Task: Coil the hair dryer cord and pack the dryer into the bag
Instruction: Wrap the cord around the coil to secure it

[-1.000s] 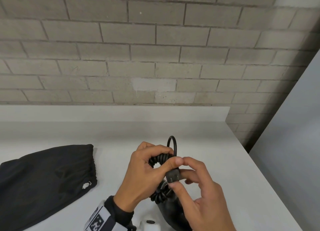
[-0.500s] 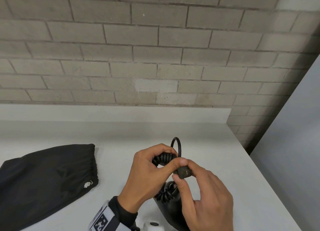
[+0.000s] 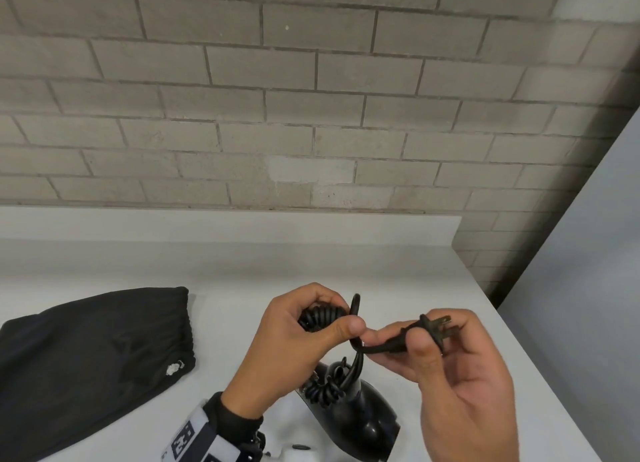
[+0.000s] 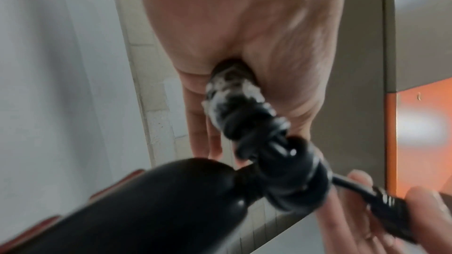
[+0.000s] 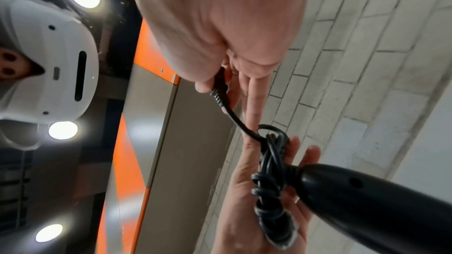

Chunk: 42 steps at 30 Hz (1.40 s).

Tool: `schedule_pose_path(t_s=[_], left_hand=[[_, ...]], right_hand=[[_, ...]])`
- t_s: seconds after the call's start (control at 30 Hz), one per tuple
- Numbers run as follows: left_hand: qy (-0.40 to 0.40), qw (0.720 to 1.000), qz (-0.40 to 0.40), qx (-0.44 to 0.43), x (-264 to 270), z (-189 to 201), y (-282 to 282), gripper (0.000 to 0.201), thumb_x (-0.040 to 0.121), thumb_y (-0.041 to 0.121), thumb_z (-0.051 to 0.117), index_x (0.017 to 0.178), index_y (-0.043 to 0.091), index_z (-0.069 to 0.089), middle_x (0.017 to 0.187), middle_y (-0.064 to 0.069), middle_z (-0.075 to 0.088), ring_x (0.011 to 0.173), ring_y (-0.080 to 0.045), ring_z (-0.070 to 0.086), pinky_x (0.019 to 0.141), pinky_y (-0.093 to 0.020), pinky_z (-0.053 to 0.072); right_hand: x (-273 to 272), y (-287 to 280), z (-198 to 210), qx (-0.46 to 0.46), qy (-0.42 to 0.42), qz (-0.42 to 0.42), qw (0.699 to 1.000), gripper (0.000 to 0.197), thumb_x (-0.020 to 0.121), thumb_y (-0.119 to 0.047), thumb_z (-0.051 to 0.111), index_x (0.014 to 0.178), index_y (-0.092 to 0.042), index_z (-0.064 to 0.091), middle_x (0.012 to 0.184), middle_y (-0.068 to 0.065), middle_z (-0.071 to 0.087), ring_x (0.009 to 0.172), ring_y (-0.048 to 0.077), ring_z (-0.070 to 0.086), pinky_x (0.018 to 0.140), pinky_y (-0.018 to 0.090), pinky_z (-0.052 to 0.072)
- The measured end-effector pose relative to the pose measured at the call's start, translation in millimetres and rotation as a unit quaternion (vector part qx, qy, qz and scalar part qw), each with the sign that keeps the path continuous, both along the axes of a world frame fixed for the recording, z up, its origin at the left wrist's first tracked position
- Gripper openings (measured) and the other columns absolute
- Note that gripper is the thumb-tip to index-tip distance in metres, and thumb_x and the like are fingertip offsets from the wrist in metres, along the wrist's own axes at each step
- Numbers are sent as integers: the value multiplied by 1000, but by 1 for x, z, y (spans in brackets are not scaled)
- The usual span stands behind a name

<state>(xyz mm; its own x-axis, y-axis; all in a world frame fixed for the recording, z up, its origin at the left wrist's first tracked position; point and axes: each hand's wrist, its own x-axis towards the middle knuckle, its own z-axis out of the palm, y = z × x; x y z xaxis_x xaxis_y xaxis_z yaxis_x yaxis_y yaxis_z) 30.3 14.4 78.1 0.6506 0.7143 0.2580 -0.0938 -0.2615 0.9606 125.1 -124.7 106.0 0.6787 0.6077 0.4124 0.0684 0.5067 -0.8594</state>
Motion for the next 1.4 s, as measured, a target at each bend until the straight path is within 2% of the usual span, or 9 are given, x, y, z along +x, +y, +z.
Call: schedule_pose_path(t_s=[0.23,0.37,0.6,0.77,0.9,1.0,1.13,1.23,1.4], left_hand=[[-10,988,-82,-127,-3,9,0,39,69,20,86,103,23,69,93,-28,68,53,-15,57,58,-25,53],[-12,991,-97,-97,0,9,-1,39,74,27,81,111,35,74,85,-18,66,70,-22,64,61,-34,57],[31,994,-96,-46,0,9,2,32,67,34,85,98,33,78,81,6,71,50,-23,56,51,-35,55],[68,993,-95,1,-1,7,3,31,62,24,93,87,28,75,72,12,66,60,-6,60,59,-28,51],[62,991,-117,22,-3,7,0,47,73,29,88,116,36,70,84,21,69,72,1,64,71,-26,53],[47,989,-124,58,-2,9,0,38,81,24,79,118,30,70,95,16,72,79,-1,65,78,-17,49],[37,991,-84,95,-1,7,-2,14,85,37,76,89,24,72,70,15,60,64,-2,52,66,-16,42],[30,992,-50,115,1,2,-3,31,83,56,67,68,29,60,59,15,46,56,-3,41,57,-15,33],[44,993,-73,86,-1,1,1,30,73,50,79,98,37,68,64,10,58,57,-6,50,60,-17,42]], right_hand=[[16,1,13,-60,123,56,989,55,58,-55,84,78,-11,59,78,21,71,76,46,72,63,41,60],[26,3,25,-74,169,65,981,35,75,-35,62,85,-4,52,74,16,69,77,45,72,58,38,60],[46,7,44,-85,198,78,973,26,89,-32,52,85,-6,57,76,10,69,76,37,74,57,34,60],[60,12,49,-77,236,69,966,27,90,-34,52,81,-9,59,72,7,69,74,30,75,56,30,60],[68,18,42,-75,280,61,955,31,93,-35,52,83,-7,59,69,5,68,73,25,75,53,26,59],[72,23,35,-72,317,52,944,30,94,-34,52,83,-7,58,67,4,68,69,23,75,51,24,58],[77,24,34,-58,337,47,939,29,95,-33,52,83,-8,57,66,5,68,68,22,75,51,25,58],[78,22,38,-48,345,54,936,29,95,-34,51,83,-8,57,67,4,68,68,21,75,50,24,58],[77,22,38,-47,343,58,936,30,94,-35,52,84,-7,58,68,4,67,67,19,75,49,23,57]])
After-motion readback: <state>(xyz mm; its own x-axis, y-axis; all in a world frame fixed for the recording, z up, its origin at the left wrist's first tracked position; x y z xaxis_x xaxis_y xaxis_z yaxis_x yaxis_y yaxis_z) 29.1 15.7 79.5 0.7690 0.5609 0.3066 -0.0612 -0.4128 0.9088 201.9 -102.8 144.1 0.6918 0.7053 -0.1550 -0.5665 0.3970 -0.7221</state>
